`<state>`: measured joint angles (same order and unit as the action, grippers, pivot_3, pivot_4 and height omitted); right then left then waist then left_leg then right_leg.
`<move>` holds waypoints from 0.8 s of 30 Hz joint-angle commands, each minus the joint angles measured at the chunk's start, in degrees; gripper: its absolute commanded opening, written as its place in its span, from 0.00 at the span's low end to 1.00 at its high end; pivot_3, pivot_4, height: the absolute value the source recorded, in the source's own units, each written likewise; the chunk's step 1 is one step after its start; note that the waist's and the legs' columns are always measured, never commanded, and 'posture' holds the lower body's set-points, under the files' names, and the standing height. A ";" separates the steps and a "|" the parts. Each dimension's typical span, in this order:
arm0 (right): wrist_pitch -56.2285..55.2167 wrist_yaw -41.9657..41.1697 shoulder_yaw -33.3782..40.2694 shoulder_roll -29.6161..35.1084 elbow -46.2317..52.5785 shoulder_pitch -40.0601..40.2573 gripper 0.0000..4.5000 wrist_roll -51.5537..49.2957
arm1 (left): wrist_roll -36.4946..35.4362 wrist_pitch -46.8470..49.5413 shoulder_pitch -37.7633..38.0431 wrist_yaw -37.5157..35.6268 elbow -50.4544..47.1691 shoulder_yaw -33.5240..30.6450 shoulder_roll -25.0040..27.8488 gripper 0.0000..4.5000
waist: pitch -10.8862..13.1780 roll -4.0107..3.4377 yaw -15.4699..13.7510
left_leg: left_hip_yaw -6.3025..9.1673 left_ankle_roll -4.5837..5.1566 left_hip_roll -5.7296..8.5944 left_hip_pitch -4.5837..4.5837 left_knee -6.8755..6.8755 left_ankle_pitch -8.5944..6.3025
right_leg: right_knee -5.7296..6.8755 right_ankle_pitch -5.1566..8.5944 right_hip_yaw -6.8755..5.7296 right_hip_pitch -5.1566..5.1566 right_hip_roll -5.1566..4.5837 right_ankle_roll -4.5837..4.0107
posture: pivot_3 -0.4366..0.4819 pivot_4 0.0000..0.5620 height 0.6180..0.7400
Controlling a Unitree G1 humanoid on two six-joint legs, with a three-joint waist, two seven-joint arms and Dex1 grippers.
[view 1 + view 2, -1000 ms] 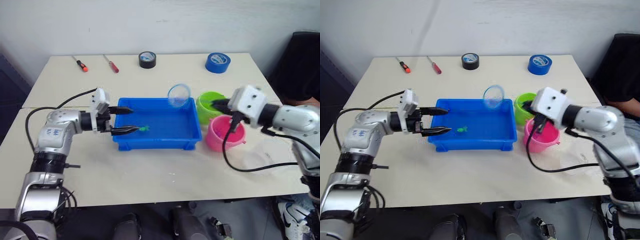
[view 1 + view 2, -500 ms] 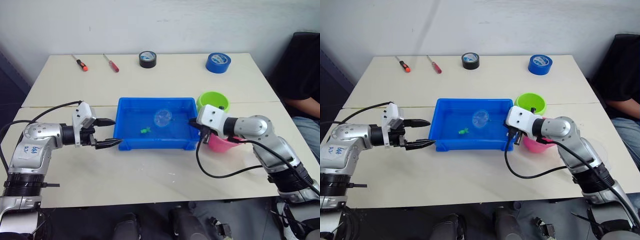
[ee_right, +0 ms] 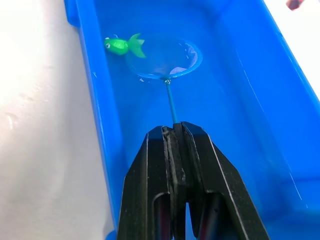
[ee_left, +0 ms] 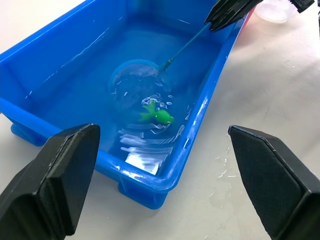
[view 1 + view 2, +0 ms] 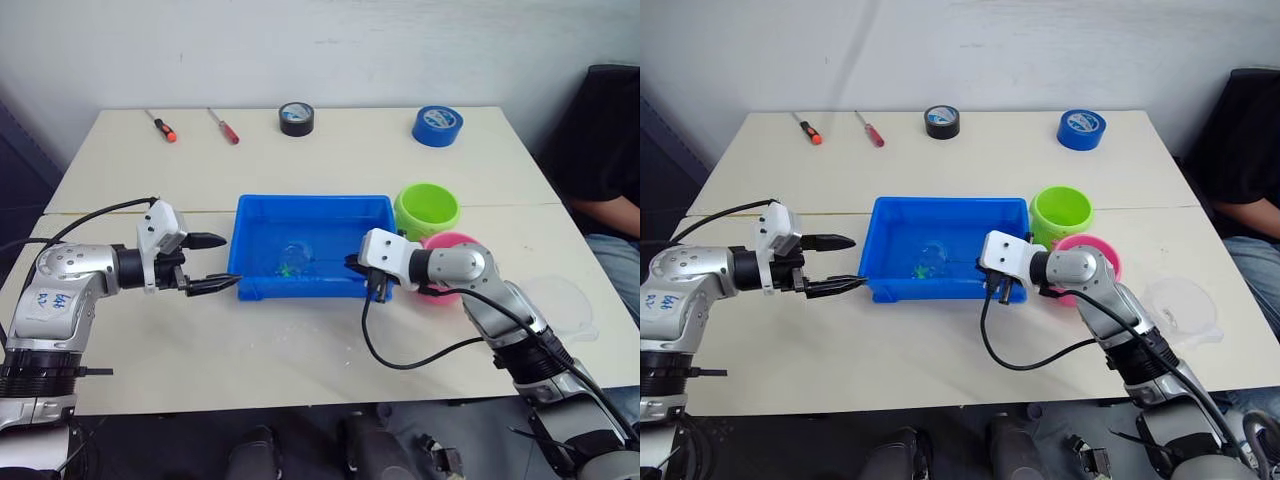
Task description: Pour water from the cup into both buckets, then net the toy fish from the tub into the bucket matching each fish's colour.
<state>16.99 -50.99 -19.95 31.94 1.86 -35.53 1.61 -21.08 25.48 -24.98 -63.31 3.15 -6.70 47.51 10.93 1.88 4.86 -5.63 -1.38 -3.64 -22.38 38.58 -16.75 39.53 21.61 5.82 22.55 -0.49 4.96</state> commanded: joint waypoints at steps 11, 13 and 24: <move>-7.30 0.08 -0.18 2.51 0.86 0.09 0.00 4.71 | 1.27 -3.95 -1.73 -1.60 3.60 1.16 0.34 1.00 | 0.00 0.00 0.15 | 0.00 0.00 0.01 0.00 -0.02 0.00 | -0.04 0.00 0.01 0.00 0.03 0.00 | 0.48 0.27 1.00; -8.90 -0.85 -0.38 2.43 0.17 0.13 0.00 4.97 | 1.13 -3.87 -1.63 -1.78 3.42 1.20 0.34 1.00 | 0.00 0.00 0.10 | 0.00 0.00 0.01 0.00 -0.02 0.00 | -0.03 0.00 0.01 0.00 0.03 0.00 | 0.48 0.27 1.00; -3.04 -6.93 2.33 -2.10 0.72 -0.55 0.00 -3.04 | 0.59 -3.82 -0.84 -0.84 1.88 0.33 -0.10 1.00 | 0.00 0.00 0.05 | 0.02 0.00 -0.01 0.01 -0.03 0.00 | -0.01 0.00 -0.01 -0.01 0.01 0.00 | 0.48 0.27 1.00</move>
<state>12.18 -57.18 -19.63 30.33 0.66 -35.02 0.88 -19.90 22.43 -25.98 -64.43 7.01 -5.11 47.14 10.93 1.88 4.91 -5.60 -1.38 -3.65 -22.38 38.56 -16.75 39.52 21.61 5.81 22.53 -0.49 4.96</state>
